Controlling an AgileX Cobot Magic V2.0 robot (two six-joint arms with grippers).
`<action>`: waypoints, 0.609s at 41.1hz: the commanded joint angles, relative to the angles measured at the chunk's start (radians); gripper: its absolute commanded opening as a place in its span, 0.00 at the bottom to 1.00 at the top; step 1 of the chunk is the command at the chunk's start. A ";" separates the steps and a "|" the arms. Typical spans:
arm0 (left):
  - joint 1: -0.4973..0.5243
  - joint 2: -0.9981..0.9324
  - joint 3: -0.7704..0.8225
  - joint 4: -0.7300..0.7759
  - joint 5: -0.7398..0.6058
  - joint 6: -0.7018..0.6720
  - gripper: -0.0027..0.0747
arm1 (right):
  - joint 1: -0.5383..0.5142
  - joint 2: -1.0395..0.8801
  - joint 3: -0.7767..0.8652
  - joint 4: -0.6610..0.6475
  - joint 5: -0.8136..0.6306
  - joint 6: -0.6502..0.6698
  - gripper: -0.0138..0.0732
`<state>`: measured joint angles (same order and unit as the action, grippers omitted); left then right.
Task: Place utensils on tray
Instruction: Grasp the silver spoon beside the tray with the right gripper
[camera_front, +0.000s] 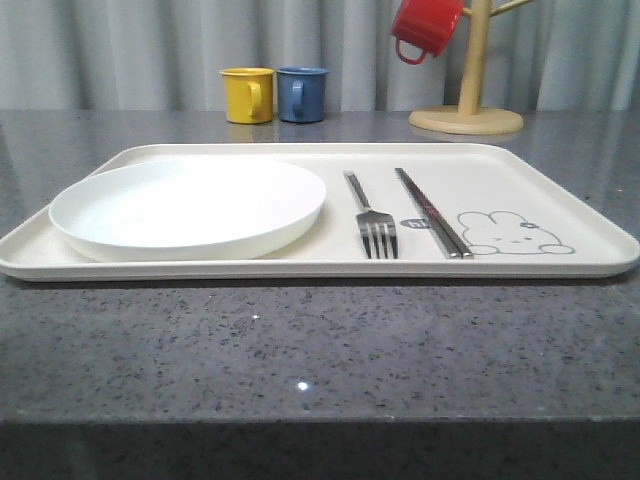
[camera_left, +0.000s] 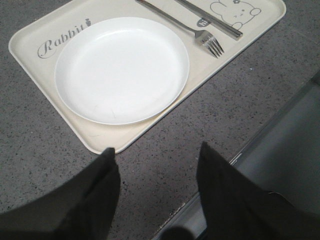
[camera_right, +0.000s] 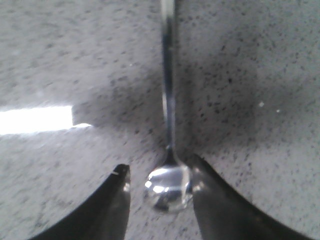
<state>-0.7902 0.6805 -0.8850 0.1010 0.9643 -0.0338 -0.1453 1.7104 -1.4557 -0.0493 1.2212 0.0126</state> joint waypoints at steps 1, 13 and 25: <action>-0.008 0.001 -0.026 0.006 -0.068 -0.010 0.49 | -0.021 -0.013 -0.023 -0.016 -0.042 -0.024 0.54; -0.008 0.001 -0.026 0.006 -0.070 -0.010 0.49 | -0.022 0.054 -0.023 -0.008 -0.104 -0.032 0.54; -0.008 0.001 -0.026 0.006 -0.070 -0.010 0.49 | -0.022 0.061 -0.023 -0.003 -0.101 -0.033 0.18</action>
<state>-0.7902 0.6805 -0.8850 0.1010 0.9643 -0.0338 -0.1625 1.8130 -1.4557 -0.0534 1.1292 -0.0096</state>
